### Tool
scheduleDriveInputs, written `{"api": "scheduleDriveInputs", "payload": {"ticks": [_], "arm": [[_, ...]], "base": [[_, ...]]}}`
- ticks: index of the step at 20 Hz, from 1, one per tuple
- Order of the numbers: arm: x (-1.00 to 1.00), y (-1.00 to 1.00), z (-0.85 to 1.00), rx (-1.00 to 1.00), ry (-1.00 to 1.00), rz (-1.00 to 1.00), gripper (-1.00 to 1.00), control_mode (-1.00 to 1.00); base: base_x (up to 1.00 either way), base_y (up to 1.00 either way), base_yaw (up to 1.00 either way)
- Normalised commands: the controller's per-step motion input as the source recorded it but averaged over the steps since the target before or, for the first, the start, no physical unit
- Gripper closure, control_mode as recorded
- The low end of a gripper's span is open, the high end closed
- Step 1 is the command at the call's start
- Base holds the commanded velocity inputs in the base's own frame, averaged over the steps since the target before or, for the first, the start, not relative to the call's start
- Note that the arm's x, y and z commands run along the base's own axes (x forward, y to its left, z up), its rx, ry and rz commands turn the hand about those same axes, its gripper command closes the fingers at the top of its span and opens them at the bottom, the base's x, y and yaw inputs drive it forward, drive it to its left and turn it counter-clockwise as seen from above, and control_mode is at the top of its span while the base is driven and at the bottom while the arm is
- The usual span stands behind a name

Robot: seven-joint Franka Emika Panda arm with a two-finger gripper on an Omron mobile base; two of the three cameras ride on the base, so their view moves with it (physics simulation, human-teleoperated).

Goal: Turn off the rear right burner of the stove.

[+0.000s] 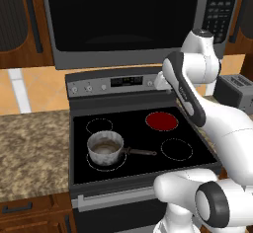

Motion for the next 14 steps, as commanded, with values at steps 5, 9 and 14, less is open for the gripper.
{"api": "scheduleDriveInputs", "payload": {"ticks": [5, 9, 14], "arm": [[-0.09, -0.09, -0.08, 0.00, 0.00, -0.03, -1.00, -1.00], [-0.13, -0.58, -0.14, -0.01, 0.00, -0.02, -1.00, -1.00], [-0.02, -0.54, -0.02, -0.03, 0.01, -0.10, -1.00, -1.00]], "base": [[0.00, 0.00, 0.00], [0.00, 0.00, 0.00], [0.00, 0.00, 0.00]]}}
